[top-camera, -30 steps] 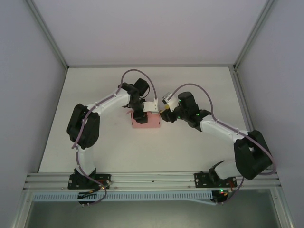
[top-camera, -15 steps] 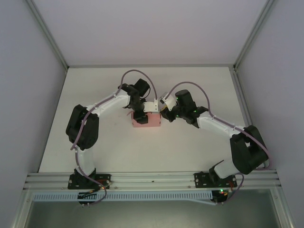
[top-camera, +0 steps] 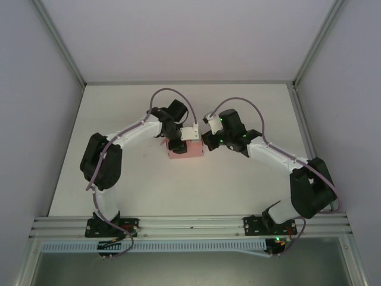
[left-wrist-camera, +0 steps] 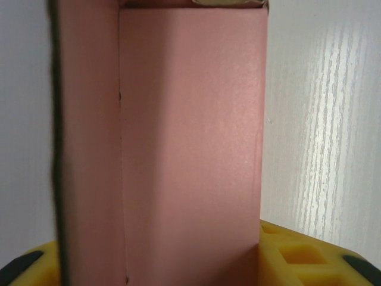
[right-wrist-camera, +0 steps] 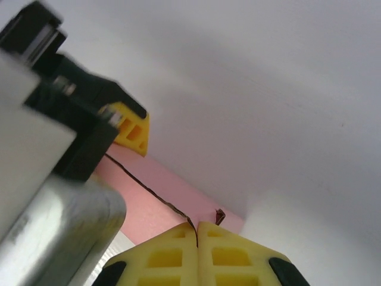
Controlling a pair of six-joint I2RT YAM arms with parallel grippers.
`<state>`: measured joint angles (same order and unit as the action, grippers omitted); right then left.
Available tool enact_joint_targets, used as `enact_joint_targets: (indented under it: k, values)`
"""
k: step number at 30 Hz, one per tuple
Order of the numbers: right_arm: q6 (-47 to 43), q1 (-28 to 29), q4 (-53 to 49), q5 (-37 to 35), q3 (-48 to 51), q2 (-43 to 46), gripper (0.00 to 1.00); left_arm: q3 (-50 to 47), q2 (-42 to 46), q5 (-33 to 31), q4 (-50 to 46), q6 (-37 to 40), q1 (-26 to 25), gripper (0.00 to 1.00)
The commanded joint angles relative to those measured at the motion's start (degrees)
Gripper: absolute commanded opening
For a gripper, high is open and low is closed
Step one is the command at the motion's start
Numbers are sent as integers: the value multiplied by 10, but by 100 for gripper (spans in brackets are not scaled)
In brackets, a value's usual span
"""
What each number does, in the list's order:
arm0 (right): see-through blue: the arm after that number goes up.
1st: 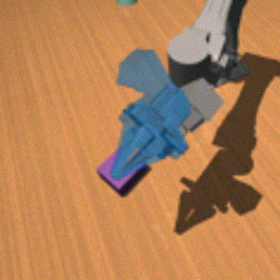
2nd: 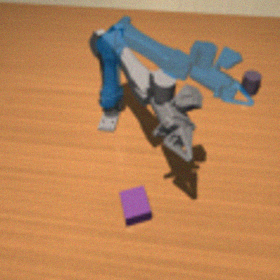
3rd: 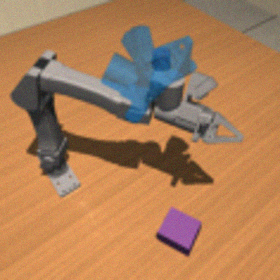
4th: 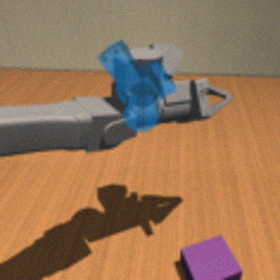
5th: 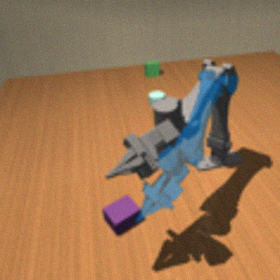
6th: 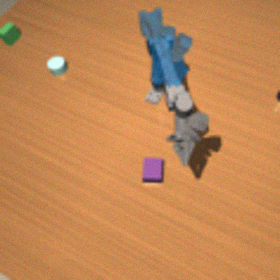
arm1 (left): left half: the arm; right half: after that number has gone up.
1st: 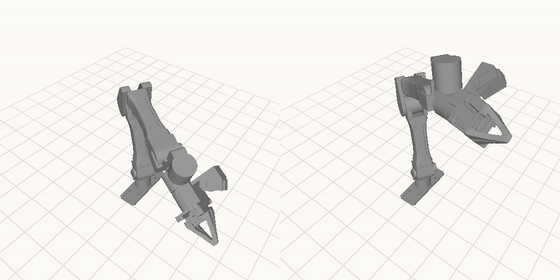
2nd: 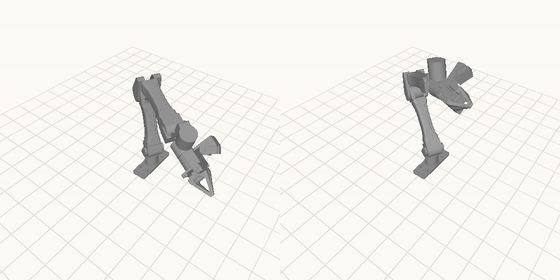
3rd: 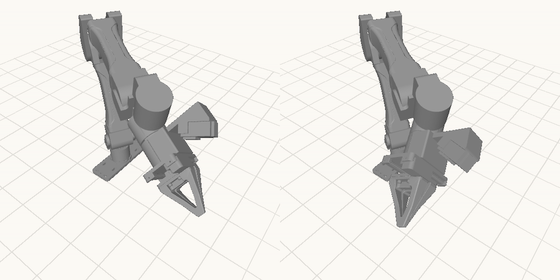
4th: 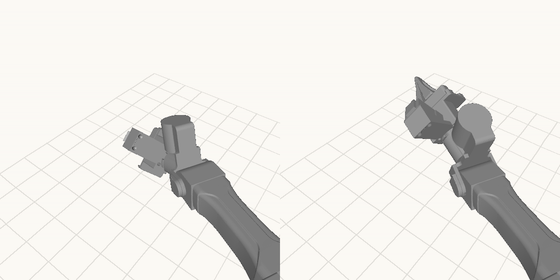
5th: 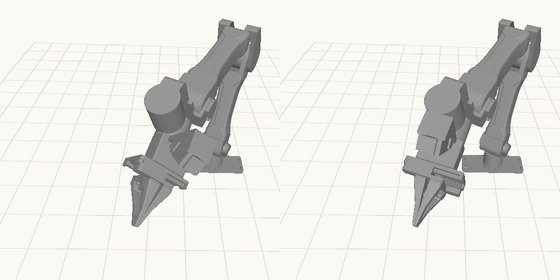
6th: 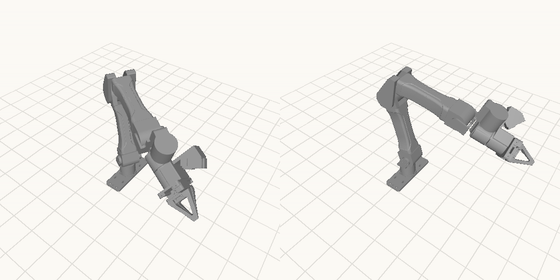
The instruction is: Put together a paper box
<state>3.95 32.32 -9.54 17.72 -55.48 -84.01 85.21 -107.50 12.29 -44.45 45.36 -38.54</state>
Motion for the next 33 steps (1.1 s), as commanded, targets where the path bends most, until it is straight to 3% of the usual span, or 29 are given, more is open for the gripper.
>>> enact_joint_targets:
  k: [1, 5, 11, 24, 33]
  values:
    - [124, 4, -20, 22, -33, 11, 0, -16, 3, -46, 7, -22, -4, 41]
    - [193, 4, 3, 60, -25, 14, 0, -14, 6, -41, 12, -24, -7, 39]
    - [215, 8, 60, 15, 29, 15, 0, -21, 15, -26, 25, -25, -8, 39]
    - [143, 44, 176, -96, 173, 32, 0, -22, 21, -16, 55, -46, -9, 40]
    - [128, 63, 143, -188, 176, 71, 0, -1, 6, -4, 73, -61, -10, 43]
